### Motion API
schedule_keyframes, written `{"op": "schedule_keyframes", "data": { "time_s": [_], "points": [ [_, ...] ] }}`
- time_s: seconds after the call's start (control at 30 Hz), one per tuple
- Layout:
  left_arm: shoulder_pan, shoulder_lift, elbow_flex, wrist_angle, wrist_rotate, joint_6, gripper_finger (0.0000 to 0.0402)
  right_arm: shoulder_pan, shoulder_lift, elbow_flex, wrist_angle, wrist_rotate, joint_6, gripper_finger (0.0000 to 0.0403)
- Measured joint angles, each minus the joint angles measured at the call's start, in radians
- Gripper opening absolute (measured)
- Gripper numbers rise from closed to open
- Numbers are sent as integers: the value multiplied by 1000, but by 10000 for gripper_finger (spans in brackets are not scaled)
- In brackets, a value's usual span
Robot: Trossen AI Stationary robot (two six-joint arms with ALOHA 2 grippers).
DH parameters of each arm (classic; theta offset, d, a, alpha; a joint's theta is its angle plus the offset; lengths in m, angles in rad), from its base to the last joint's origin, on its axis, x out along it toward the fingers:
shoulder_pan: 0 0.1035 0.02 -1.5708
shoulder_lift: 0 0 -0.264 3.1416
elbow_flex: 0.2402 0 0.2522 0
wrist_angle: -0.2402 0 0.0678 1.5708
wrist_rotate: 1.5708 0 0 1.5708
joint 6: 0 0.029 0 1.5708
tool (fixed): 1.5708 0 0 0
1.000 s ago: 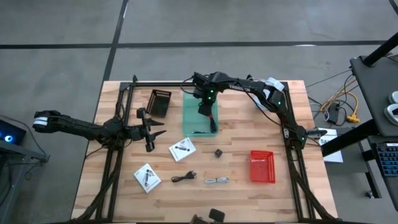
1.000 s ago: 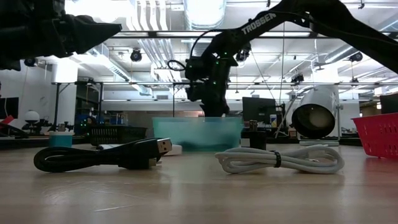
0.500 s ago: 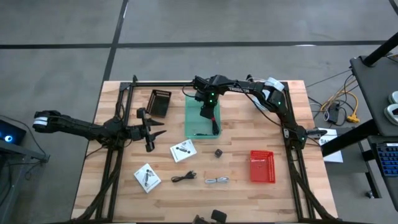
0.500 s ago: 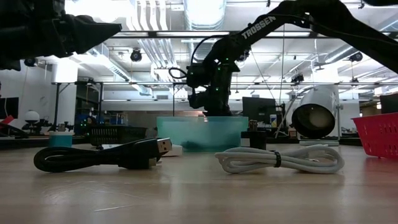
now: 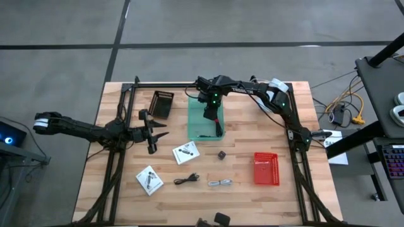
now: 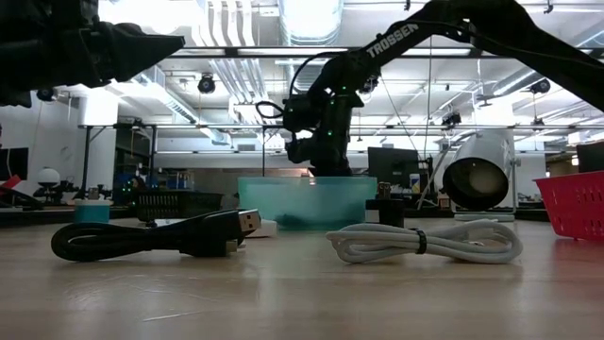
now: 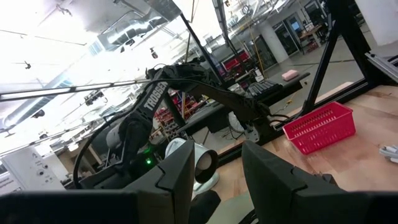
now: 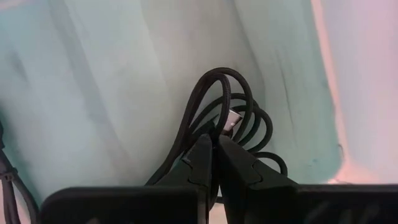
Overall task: Pick and place items into bin
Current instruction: Put the top black charger cable into the green bin, then put the white charger cable into the green bin
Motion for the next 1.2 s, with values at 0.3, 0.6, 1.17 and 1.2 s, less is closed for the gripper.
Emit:
{"op": "schedule_keyframes", "data": {
  "time_s": [0.3, 0.6, 1.17, 1.2],
  "points": [
    [0, 0, 0, 0, 0, 0, 118, 0, 0, 1, 4, 0, -2, 27],
    [0, 0, 0, 0, 0, 0, 118, 0, 0, 11, 1, 0, -10, 101],
    [0, 0, 0, 0, 0, 0, 118, 51, -18, 133, -33, -3, -63, 148],
    [0, 0, 0, 0, 0, 0, 118, 61, -23, 132, -32, -5, -67, 145]
  ]
}}
